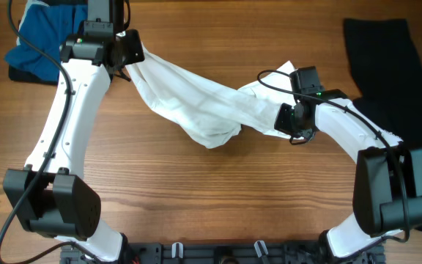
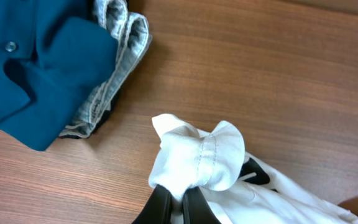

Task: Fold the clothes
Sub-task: 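Hold the white shirt by both ends with left and right grippers, then lift the shirt with both grippers and swing it flat onto the table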

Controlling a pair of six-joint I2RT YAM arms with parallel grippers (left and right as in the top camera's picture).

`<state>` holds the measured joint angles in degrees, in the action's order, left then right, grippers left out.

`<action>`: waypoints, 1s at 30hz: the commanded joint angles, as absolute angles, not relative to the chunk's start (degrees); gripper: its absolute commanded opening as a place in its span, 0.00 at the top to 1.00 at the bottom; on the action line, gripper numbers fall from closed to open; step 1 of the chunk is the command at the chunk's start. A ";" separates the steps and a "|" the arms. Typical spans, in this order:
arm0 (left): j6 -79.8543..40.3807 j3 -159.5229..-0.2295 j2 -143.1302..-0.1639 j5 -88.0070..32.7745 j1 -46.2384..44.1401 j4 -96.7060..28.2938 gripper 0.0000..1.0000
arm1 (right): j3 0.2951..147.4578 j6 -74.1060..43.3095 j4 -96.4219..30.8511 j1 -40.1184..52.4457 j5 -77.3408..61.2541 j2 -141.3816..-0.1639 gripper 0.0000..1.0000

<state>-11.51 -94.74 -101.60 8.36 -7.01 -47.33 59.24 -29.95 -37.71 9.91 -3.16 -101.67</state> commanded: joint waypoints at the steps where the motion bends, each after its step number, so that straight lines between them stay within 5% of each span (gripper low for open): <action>1: -12.21 -94.85 -100.16 11.46 -6.96 -45.87 0.96 | 65.25 -27.42 -41.08 8.25 -3.62 -98.87 0.96; 17: -11.94 -96.27 -68.64 11.42 -8.16 -50.46 0.96 | 106.80 -10.44 -69.95 -16.36 -14.37 -81.10 0.96; 30: -8.05 -104.62 -55.35 11.38 -25.52 -48.38 0.96 | 123.22 -7.66 -81.28 -20.67 -14.85 -67.46 0.96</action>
